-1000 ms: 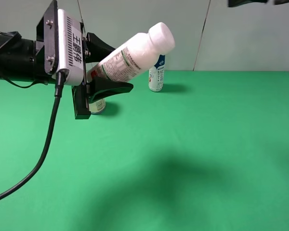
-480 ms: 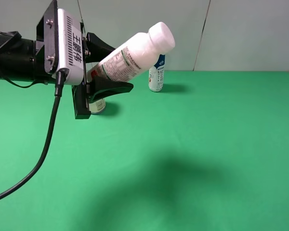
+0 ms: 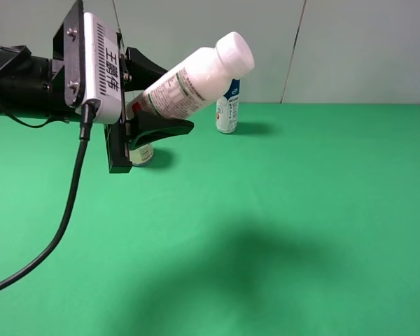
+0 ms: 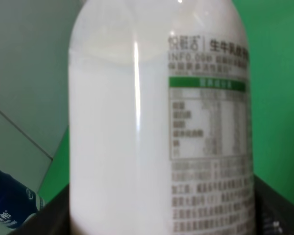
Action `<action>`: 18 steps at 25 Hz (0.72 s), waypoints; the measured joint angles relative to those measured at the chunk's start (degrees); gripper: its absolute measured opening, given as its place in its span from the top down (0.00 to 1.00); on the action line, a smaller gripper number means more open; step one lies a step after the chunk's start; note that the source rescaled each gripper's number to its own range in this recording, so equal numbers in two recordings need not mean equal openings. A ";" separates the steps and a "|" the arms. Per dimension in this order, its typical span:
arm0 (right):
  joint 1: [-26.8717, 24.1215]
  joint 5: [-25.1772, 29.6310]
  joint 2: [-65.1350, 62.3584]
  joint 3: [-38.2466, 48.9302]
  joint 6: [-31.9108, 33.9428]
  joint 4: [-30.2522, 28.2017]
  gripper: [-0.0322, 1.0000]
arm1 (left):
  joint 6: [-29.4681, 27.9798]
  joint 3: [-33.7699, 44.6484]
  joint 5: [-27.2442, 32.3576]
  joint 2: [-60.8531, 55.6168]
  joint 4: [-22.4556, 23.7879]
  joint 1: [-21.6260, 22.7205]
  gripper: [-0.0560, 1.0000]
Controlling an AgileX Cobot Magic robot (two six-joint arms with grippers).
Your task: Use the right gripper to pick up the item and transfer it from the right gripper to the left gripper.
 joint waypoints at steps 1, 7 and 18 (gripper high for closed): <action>0.00 0.70 -0.24 0.02 0.12 0.00 0.00 | 0.00 0.00 0.00 0.00 0.00 0.00 0.95; 0.00 1.95 -0.44 2.04 2.97 -0.20 0.00 | 0.00 0.00 0.00 0.00 0.00 0.00 0.95; 0.00 8.64 -0.44 2.04 3.15 -0.20 0.00 | 0.00 0.00 0.00 0.00 0.00 0.00 0.95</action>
